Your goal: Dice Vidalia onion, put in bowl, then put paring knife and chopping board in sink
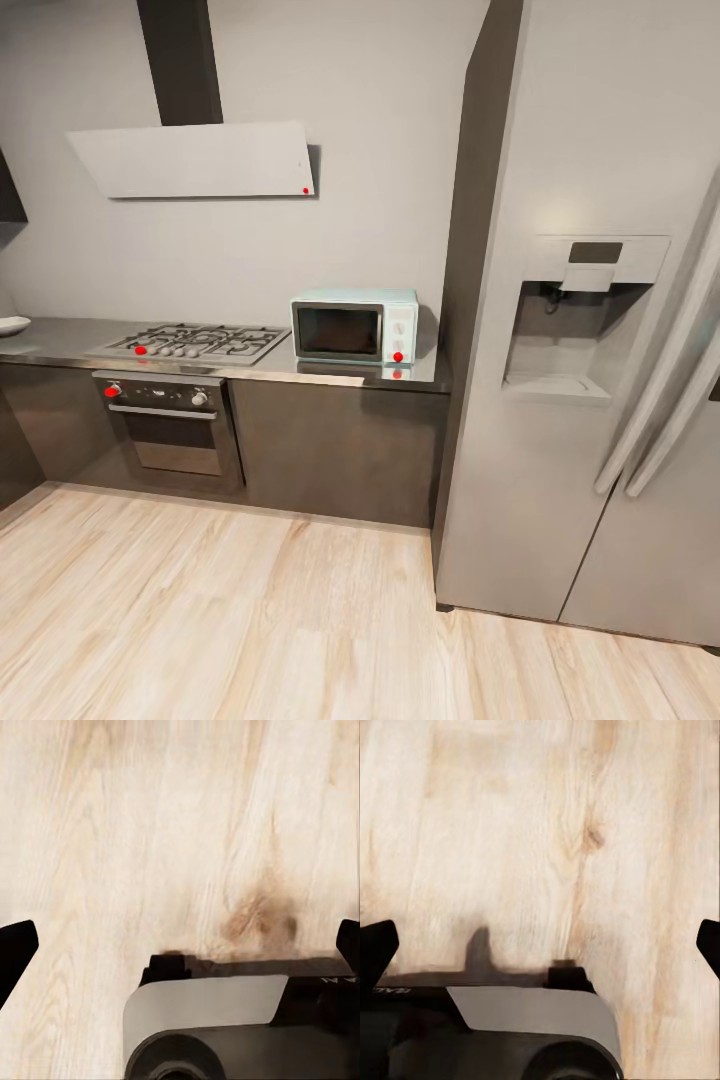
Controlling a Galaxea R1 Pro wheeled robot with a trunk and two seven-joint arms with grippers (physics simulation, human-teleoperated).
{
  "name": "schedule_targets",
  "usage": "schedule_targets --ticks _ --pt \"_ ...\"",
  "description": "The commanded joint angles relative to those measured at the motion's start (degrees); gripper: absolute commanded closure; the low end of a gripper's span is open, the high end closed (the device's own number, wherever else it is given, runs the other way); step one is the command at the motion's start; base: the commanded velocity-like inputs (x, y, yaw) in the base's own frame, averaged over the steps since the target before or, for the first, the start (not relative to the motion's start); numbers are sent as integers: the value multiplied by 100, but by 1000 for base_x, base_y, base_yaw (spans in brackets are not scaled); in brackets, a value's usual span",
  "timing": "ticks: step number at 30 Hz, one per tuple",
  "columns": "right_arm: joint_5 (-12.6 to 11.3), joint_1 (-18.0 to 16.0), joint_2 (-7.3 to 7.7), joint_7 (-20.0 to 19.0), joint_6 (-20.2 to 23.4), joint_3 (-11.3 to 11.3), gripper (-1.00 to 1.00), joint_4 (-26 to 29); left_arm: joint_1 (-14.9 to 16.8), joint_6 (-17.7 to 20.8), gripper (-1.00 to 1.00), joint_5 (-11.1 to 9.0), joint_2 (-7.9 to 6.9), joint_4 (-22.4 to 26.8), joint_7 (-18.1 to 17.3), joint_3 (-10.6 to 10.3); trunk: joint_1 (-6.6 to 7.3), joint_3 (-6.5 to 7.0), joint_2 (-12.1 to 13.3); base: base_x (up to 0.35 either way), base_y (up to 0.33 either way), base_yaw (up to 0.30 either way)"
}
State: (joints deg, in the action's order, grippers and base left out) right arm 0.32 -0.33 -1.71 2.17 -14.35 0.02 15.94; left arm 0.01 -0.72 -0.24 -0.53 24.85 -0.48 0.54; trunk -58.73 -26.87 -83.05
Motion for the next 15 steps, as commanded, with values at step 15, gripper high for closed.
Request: schedule_targets --ticks 15 --pt "12 -2 12 355 -48 20 -100 1710 -1 -3 -100 -13 -33 1713 -6 -12 0 -6 -3 0 0 0"
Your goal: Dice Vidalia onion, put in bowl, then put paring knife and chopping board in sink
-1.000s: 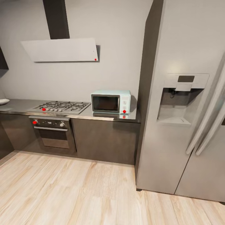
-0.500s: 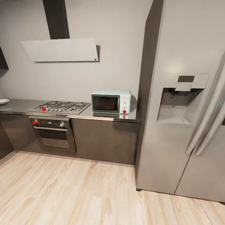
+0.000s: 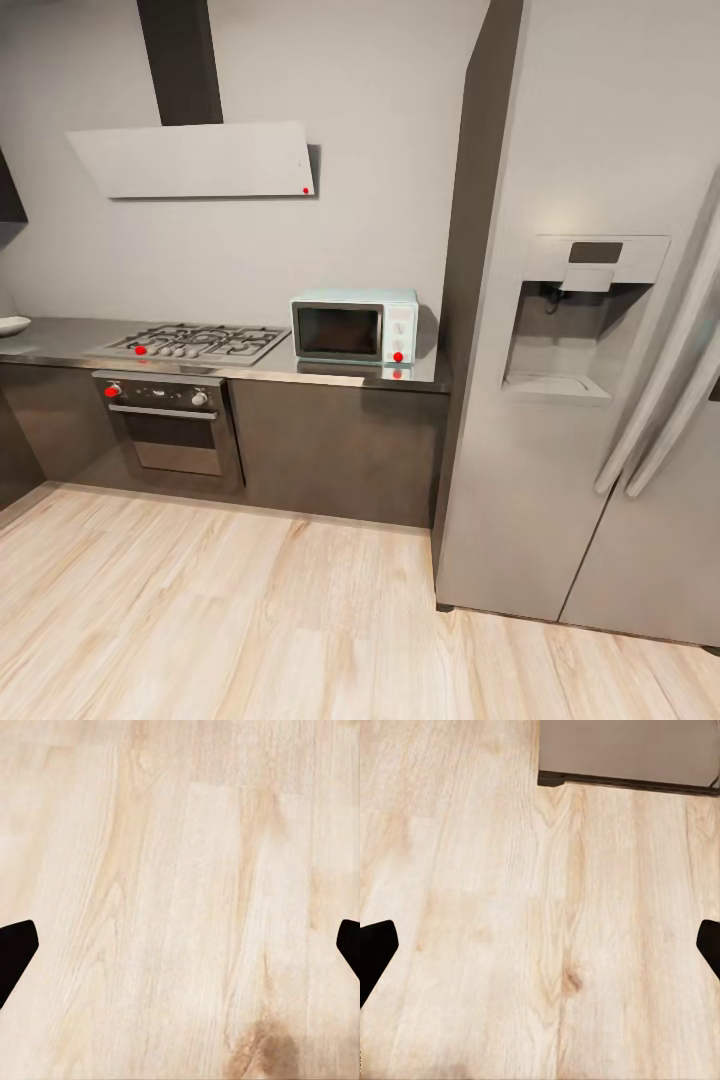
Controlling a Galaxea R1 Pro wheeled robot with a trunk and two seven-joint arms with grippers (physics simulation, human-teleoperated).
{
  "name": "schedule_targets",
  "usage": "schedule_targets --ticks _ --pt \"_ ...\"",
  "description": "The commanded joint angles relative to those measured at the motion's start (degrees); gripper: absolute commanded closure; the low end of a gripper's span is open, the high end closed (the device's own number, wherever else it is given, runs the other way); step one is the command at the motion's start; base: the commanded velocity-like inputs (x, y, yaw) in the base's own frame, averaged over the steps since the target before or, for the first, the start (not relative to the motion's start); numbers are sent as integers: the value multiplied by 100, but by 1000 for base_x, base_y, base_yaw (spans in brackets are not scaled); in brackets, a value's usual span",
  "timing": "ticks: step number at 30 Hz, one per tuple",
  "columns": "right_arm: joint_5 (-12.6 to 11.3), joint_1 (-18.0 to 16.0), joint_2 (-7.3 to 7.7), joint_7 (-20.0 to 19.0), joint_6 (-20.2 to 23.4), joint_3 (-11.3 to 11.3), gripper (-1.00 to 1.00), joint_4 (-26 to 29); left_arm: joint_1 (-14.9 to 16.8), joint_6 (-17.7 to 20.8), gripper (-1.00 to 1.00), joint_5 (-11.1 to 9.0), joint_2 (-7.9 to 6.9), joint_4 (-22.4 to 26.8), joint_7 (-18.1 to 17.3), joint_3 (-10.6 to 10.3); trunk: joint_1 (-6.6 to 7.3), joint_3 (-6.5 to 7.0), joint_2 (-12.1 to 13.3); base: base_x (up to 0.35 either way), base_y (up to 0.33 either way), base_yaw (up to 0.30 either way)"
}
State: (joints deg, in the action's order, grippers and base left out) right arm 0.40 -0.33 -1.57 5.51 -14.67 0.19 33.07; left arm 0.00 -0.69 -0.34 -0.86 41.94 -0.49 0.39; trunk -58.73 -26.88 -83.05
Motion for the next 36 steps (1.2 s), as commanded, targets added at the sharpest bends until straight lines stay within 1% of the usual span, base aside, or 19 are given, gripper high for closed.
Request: schedule_targets --ticks 1,10,12,13,15,18,19,25,29,34,36 --pt "1 -3 -1 12 -26 4 -100 15 0 -10 -100 -3 1 -5 -11 -2 0 -5 -3 0 0 0" --pt "-5 -3 0 -6 -61 7 -100 -12 0 -11 -100 -12 -10 -122 -28 -16 0 -5 -3 0 0 0" --pt "-5 -3 0 -6 -62 7 -100 -16 0 -11 -100 -13 -8 -209 -29 -10 0 -5 -3 0 0 0" --pt "-6 -3 1 -6 -62 7 -100 -18 0 -16 -100 -6 -5 -361 -29 2 0 -5 -3 0 0 0" --pt "-10 -3 0 -6 -62 7 -100 -19 0 -35 -100 -4 -3 -432 -30 8 0 -5 -3 0 0 0" --pt "-12 -3 -1 -6 -62 7 -100 -19 0 -126 -100 -2 -3 -479 -25 5 0 -5 -3 0 0 2" --pt "-13 -3 -1 -4 -62 3 -100 -19 0 -222 -100 -2 2 -495 -20 -1 0 -5 -3 0 0 96" --pt "-14 -3 -1 2 -62 -1 -100 -20 0 -393 -100 -8 12 -517 -12 -17 0 -18 -3 0 0 195" --pt "-14 -3 -1 2 -62 -1 -100 -27 0 -416 -100 -9 21 -530 -6 -20 0 -39 -3 0 0 232" --pt "-12 -3 -1 3 -62 0 -100 -41 0 -426 -100 -5 45 -665 -4 -21 0 -71 -3 0 0 220" --pt "-7 -3 -1 3 -62 6 -100 -39 0 -428 -100 -6 100 -726 -4 -19 0 -83 -3 0 0 227"
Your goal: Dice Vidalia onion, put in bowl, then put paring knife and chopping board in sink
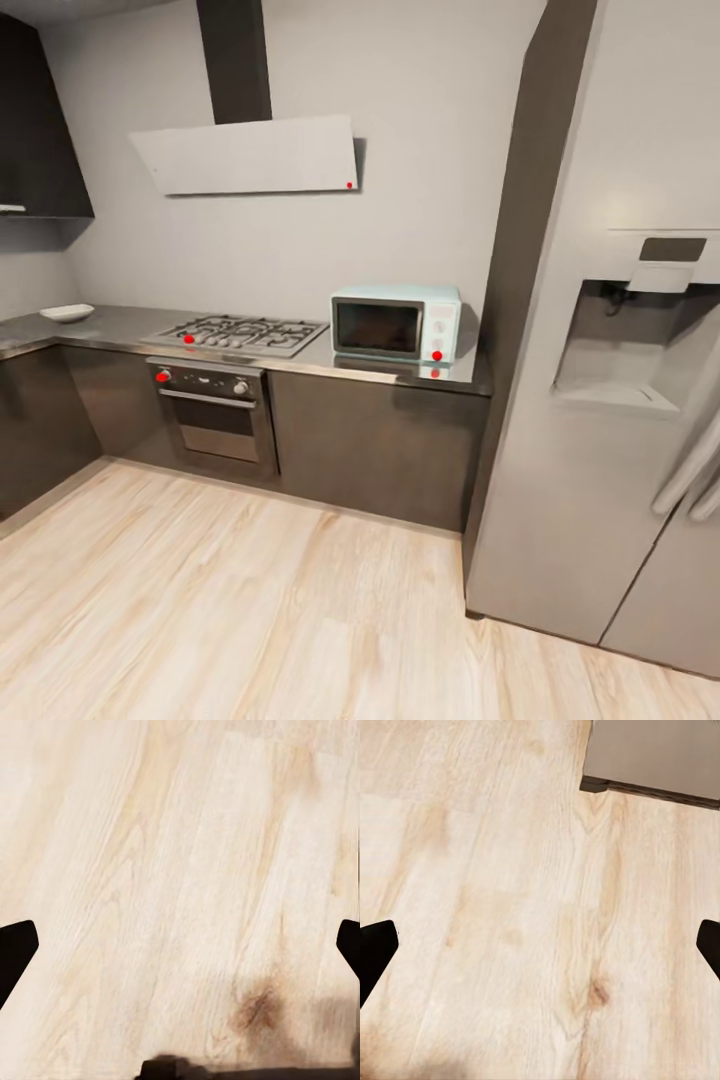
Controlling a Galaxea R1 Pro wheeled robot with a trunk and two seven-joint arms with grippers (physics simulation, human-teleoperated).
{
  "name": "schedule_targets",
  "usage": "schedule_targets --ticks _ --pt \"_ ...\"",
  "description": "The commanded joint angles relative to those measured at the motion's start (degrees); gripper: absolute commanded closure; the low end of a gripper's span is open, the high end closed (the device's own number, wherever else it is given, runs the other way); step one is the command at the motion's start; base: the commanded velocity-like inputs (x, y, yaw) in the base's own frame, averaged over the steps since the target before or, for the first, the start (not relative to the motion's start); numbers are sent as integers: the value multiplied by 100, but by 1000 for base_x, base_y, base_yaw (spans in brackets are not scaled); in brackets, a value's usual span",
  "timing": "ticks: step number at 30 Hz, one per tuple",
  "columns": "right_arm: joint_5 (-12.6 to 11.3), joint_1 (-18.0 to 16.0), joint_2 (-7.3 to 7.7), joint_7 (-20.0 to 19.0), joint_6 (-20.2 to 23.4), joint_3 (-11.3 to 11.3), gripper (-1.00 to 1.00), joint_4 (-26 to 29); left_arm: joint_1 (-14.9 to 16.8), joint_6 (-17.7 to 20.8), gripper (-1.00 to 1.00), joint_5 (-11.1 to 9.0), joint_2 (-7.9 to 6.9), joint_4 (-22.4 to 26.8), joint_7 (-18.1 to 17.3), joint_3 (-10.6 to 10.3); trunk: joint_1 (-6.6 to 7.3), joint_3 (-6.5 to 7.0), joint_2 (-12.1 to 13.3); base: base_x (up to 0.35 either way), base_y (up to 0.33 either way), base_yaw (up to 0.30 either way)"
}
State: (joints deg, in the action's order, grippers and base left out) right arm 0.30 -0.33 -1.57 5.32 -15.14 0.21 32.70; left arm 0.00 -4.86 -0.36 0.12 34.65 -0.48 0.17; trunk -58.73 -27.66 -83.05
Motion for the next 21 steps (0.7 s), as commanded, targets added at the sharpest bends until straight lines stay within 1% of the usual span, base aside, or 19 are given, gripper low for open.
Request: schedule_targets --ticks 1,12,21 --pt "4 -2 -1 22 -16 4 -100 -1 0 -12 -100 -4 9 -10 -5 7 0 -11 -3 0 0 236" --pt "5 -2 -6 39 -16 5 -100 -25 0 -6 -100 -6 30 -35 -5 18 0 -62 -3 0 0 248" --pt "6 -2 -10 56 -16 -3 -100 -26 0 -6 -100 -8 32 -38 -5 11 0 -70 -3 0 0 274"
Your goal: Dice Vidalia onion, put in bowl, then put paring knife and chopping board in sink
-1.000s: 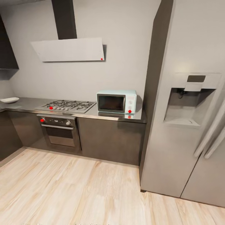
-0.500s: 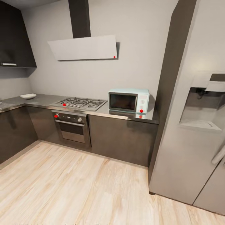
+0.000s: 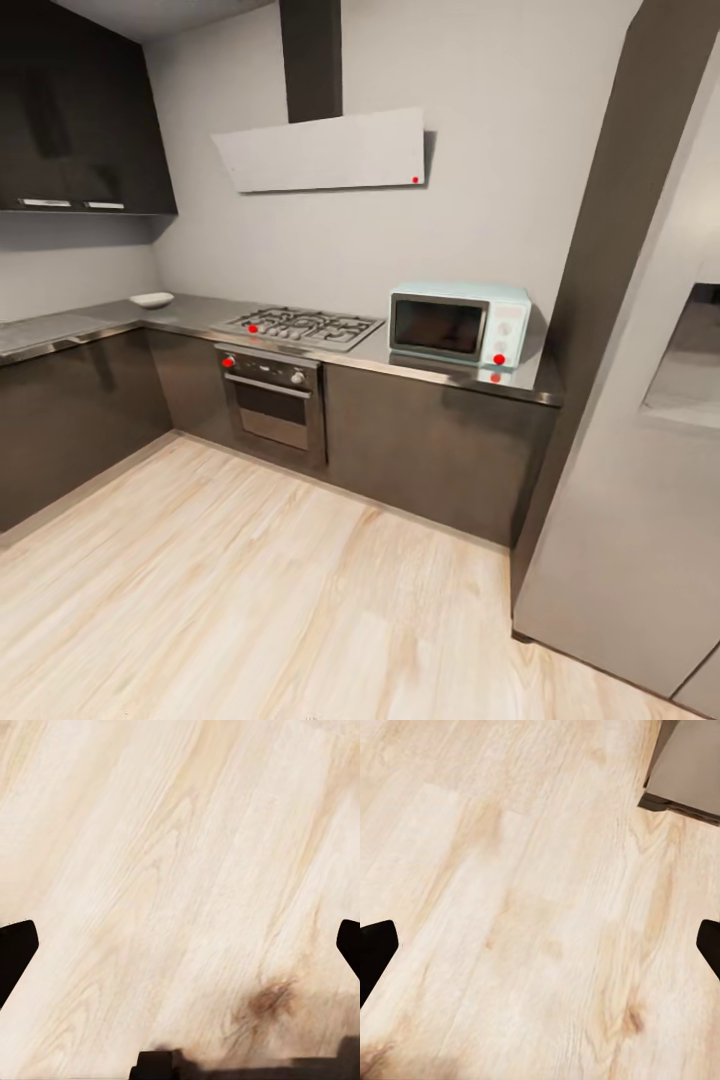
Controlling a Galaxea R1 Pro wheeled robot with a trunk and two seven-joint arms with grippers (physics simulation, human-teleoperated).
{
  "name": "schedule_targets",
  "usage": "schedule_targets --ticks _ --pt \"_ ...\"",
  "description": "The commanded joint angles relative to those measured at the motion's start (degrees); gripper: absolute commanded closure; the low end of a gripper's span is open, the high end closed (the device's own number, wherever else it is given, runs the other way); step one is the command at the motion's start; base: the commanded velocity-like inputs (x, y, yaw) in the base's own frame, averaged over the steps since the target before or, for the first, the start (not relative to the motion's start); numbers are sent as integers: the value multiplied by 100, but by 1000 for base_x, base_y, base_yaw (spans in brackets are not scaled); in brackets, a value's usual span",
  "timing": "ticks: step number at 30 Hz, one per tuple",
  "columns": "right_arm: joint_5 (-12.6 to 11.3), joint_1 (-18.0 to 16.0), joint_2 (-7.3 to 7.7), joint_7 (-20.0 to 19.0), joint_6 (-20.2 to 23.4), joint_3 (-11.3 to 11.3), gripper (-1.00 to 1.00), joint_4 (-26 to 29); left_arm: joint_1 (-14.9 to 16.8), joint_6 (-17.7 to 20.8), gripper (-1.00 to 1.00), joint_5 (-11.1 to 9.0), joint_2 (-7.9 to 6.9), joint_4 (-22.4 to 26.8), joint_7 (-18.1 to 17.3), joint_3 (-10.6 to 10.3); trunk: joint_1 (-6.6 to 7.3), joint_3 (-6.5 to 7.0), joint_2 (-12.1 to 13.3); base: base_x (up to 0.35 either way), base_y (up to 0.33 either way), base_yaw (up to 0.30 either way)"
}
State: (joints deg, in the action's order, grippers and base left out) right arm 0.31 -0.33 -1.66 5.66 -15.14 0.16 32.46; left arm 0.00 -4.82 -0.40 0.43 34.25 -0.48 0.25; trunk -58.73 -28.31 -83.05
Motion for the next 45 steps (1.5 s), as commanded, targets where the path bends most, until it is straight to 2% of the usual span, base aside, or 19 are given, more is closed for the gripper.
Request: schedule_targets --ticks 1,36,45 --pt "4 -2 -1 22 -17 2 -100 -2 0 -11 -100 -4 1 3 -5 3 0 -5 -2 0 0 277" --pt "4 -2 -1 26 -16 2 -100 -3 0 -11 -100 -2 -9 -6 -5 16 0 -5 -2 1 -1 277" --pt "3 -2 -1 25 -17 7 -100 -3 0 -11 -100 3 -59 2 -5 28 0 -5 -2 152 -77 277"
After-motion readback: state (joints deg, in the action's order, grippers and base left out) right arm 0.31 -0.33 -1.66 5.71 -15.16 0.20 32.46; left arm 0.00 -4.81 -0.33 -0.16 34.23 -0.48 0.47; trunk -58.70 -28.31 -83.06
